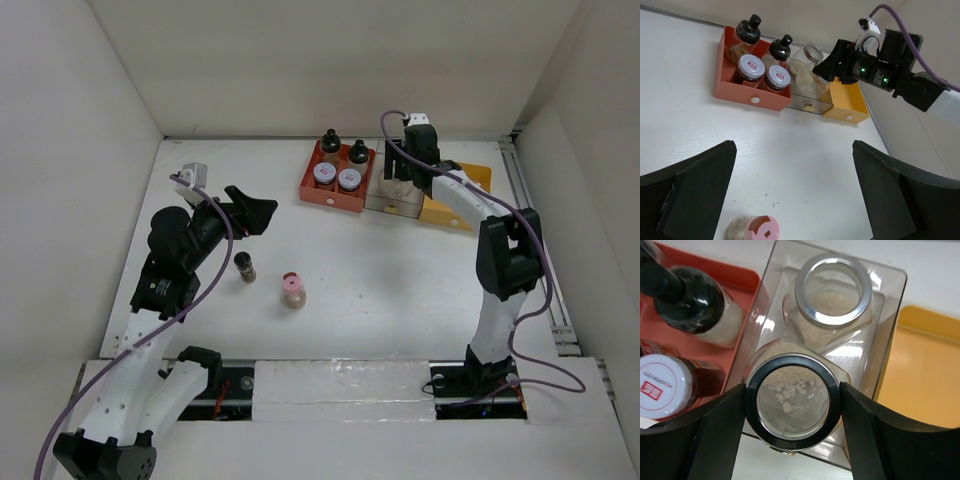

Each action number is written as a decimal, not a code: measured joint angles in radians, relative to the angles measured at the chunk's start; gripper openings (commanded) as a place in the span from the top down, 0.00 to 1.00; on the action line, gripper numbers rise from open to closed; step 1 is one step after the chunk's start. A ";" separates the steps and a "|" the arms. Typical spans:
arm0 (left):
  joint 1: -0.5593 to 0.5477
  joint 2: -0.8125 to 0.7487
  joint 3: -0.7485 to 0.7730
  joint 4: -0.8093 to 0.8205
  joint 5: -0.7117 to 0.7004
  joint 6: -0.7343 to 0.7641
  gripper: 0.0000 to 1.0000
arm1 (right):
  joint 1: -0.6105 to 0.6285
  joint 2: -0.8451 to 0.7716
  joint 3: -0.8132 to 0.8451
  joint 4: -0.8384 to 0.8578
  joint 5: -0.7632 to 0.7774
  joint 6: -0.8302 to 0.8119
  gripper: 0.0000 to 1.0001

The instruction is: Organize the condiment bottles

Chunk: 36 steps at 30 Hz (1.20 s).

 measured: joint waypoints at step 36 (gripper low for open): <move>0.035 -0.154 0.021 -0.029 -0.195 -0.013 0.01 | 0.626 -0.530 -0.428 0.149 -0.346 -0.192 0.00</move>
